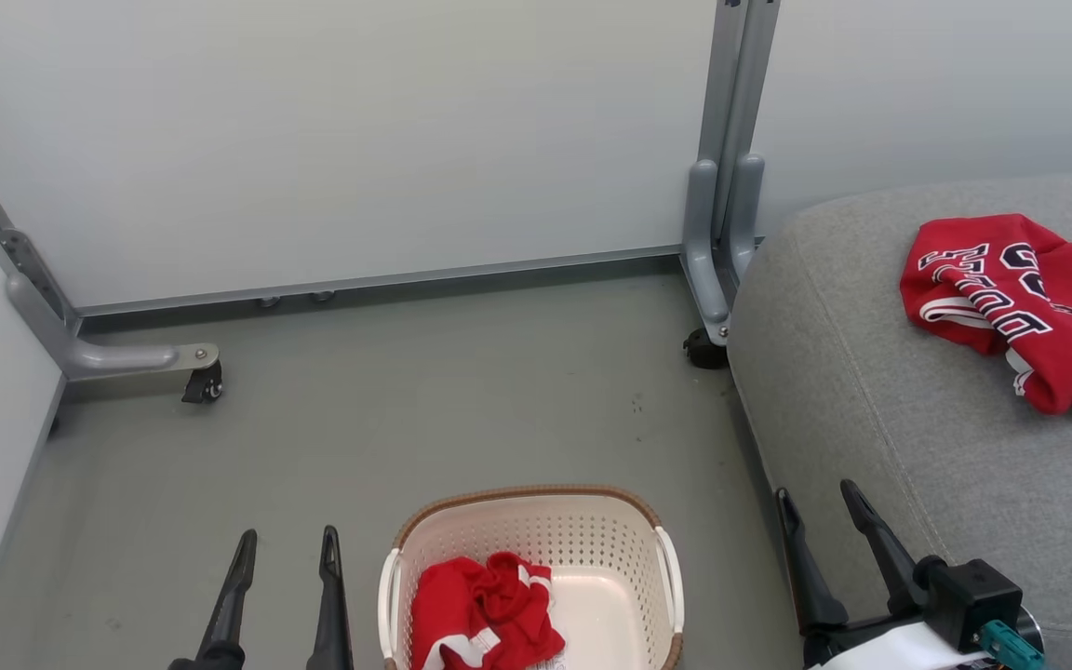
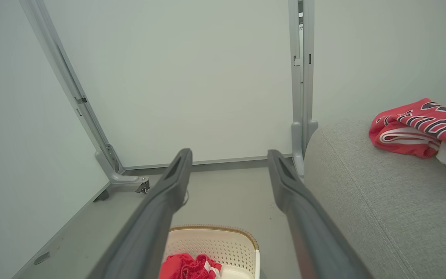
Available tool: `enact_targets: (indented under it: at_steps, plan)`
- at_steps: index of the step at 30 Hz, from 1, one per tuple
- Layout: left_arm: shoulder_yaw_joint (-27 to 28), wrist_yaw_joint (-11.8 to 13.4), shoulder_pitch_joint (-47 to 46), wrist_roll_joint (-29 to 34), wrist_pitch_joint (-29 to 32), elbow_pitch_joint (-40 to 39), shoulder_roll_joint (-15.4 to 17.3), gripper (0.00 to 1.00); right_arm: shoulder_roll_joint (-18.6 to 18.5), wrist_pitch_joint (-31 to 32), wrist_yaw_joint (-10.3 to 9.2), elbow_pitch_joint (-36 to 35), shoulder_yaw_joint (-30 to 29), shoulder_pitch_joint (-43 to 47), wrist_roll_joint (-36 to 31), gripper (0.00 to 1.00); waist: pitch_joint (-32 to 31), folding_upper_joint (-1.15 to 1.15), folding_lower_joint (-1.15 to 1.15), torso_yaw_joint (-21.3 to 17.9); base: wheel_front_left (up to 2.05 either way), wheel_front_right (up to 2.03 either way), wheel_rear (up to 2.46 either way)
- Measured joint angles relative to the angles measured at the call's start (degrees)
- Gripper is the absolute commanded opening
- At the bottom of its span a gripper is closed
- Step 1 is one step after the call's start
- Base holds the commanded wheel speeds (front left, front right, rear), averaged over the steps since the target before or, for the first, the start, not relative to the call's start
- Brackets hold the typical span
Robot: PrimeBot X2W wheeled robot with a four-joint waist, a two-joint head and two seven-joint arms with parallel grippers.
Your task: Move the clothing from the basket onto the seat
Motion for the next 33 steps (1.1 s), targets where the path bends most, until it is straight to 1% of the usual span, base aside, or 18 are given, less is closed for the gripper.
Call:
enact_targets:
  at_steps: [9, 20, 33]
  plan:
    - [1.0, -1.0, -0.1, 1.1, 0.0, 1.2, 0.0, 1.00, 0.0, 0.0, 0.00, 0.4, 0.6, -0.6, 0.0, 1.00, -0.2, 0.00, 0.00, -0.2, 0.00, 0.00, 0.00]
    - [0.8, -2.1, -0.2, 1.7, 0.0, 2.6, 0.0, 1.00, -0.2, 0.0, 0.00, 0.6, 0.6, -0.6, 0.2, 1.00, -0.3, 0.00, 0.00, -0.2, 0.00, 0.00, 0.00]
    - [0.3, -2.0, -0.3, 3.0, 0.0, 2.6, 0.0, 1.00, -0.2, 0.0, 0.01, 1.1, 0.6, -0.6, 0.2, 1.00, 0.1, 0.00, 0.00, -0.2, 0.00, 0.00, 0.00]
